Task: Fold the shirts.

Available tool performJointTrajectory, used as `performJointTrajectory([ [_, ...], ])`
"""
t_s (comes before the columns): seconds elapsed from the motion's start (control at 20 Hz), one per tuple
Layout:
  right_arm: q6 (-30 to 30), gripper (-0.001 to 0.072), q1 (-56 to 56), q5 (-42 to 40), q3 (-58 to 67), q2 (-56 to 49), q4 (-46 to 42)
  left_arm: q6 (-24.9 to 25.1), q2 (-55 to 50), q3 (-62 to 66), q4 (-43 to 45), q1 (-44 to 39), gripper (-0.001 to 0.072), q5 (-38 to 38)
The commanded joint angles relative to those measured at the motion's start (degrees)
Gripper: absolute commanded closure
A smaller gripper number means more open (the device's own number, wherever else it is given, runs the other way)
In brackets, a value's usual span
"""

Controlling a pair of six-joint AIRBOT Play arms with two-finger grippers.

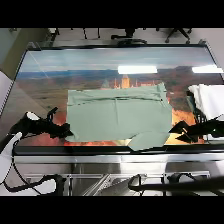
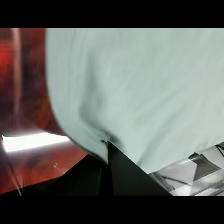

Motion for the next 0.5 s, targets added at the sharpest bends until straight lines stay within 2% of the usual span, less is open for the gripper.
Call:
performJointTrajectory([
  [0.0,-0.81,0.0108,0.98,-3.78,-6.75,0.13,0.61,0.24,0.15,2.40,-0.76,-1.92,0.0695,-0.74],
  [0.15,-2.47,0.0111,5.46,-9.18,-10.14,-1.75,1.29,0.00,0.15,3.43,-0.90,-1.03,0.0696,-1.62],
  [0.25,-5.55,0.0129,8.33,-11.89,-10.19,-4.85,6.03,0.00,0.17,3.43,-1.40,-0.02,0.0695,-1.86],
  [0.35,-11.63,0.0435,9.46,-11.45,-9.81,-7.48,15.21,0.02,0.17,3.43,-1.38,0.81,0.0696,-2.97],
  [0.4,-13.99,0.0473,9.44,-9.86,-9.35,-7.82,19.21,0.02,0.17,3.43,-1.36,1.33,0.0696,-3.74],
  [0.45,-14.86,0.0591,9.35,-8.04,-8.52,-7.63,20.76,0.02,0.17,3.43,-1.22,2.05,0.0696,-4.92],
])
